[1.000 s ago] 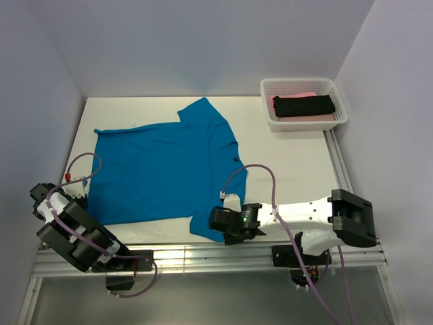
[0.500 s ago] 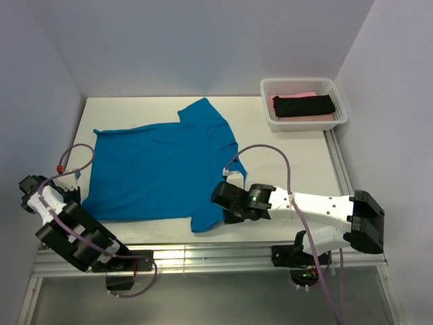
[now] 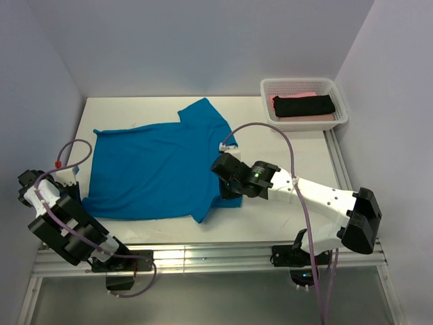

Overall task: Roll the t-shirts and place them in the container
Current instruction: Fold the tshirt

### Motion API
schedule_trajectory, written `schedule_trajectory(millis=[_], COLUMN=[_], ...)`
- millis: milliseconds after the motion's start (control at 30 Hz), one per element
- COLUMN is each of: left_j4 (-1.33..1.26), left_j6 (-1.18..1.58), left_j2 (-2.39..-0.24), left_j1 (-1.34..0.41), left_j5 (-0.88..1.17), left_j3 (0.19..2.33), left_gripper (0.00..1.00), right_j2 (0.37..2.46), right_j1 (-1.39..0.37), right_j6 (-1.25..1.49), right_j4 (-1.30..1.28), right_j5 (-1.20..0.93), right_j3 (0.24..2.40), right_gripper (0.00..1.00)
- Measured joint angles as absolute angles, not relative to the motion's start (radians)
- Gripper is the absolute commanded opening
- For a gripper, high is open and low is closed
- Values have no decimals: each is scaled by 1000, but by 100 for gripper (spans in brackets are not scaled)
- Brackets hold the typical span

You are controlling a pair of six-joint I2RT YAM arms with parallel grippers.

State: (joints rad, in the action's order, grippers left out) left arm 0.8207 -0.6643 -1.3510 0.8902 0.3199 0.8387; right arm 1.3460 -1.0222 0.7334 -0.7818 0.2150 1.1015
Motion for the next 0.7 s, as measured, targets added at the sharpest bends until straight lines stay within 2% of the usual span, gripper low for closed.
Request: schedule_trajectory(millis=[333, 700], left_j4=[783, 764], left_j6=[-613, -577], left_j2=[-1351, -1353], left_j1=[810, 807], left_j5=[307, 290], left_j3=[820, 821], left_gripper=[0, 0], right_j2=[1366, 1398], right_j1=[-987, -949], right_j6=[648, 589], right_j4=[-847, -894], right_j5=[221, 221], right_j3=[1266, 1317], right_gripper=[0, 0])
